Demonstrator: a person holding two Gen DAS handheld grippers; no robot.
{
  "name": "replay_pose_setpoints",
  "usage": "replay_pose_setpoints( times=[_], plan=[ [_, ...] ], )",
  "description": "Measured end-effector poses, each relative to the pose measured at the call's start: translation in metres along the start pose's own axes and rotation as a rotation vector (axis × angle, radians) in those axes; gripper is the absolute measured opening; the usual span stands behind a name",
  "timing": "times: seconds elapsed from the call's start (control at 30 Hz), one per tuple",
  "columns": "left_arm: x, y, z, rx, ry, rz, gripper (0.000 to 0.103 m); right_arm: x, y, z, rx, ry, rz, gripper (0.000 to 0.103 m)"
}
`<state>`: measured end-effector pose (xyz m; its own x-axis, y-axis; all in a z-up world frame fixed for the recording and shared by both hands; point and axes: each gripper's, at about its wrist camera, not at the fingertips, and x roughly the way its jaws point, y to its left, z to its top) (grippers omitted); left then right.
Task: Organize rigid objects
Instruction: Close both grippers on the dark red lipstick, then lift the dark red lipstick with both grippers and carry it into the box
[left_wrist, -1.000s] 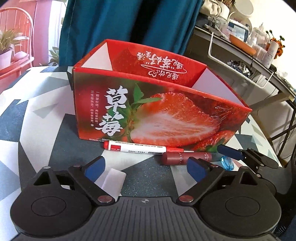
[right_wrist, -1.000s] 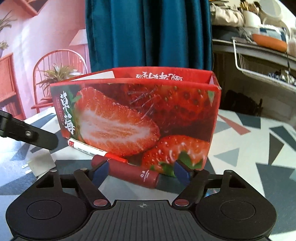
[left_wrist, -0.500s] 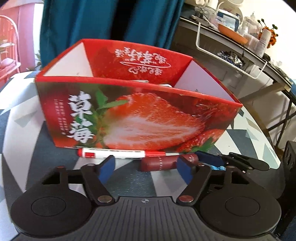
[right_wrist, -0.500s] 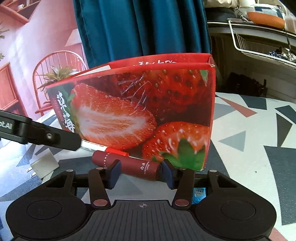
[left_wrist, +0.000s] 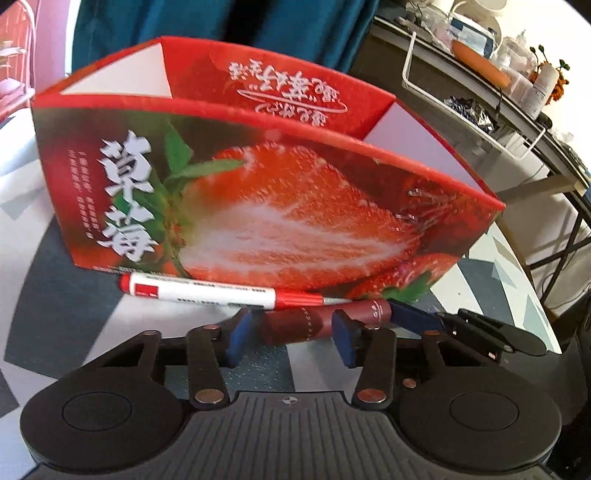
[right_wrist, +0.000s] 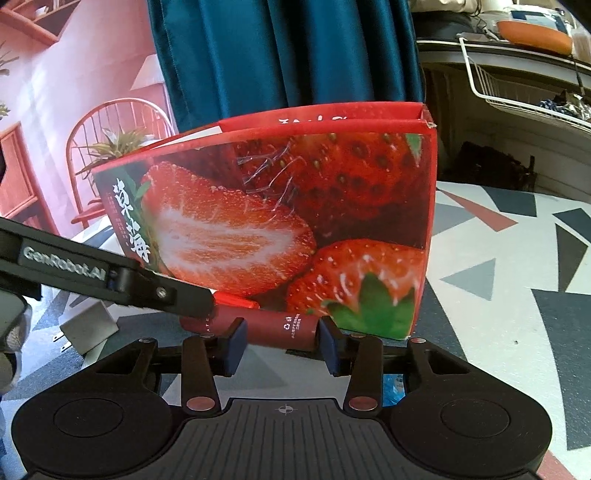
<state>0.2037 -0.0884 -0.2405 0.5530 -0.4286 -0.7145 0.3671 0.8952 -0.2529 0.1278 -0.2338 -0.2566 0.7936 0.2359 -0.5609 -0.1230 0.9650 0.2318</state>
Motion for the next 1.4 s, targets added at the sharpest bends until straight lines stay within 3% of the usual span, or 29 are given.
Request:
replay_pose_setpoints(
  times=[0.07,0.67,0.87,0.97,1.4],
  plan=[
    [0.003,-0.001,-0.001,0.002,0.013,0.001,0.041,0.0,0.0,0.0,-0.002,0.0,0.005,0.039],
    [-0.008,0.007,-0.006,-0.042,0.025,0.025,0.04,0.002,0.011,0.001,-0.079,0.022,0.041,0.034],
    [-0.03,0.006,-0.005,-0.029,-0.021,0.01,0.04,-0.004,0.006,0.004,-0.015,0.037,0.083,0.032],
    [-0.039,0.003,-0.005,-0.028,-0.039,0.005,0.04,-0.011,0.011,0.007,-0.045,0.032,0.069,0.032],
    [-0.09,0.002,0.006,-0.008,-0.187,-0.028,0.041,-0.052,0.034,0.044,-0.085,-0.083,0.107,0.035]
  ],
)
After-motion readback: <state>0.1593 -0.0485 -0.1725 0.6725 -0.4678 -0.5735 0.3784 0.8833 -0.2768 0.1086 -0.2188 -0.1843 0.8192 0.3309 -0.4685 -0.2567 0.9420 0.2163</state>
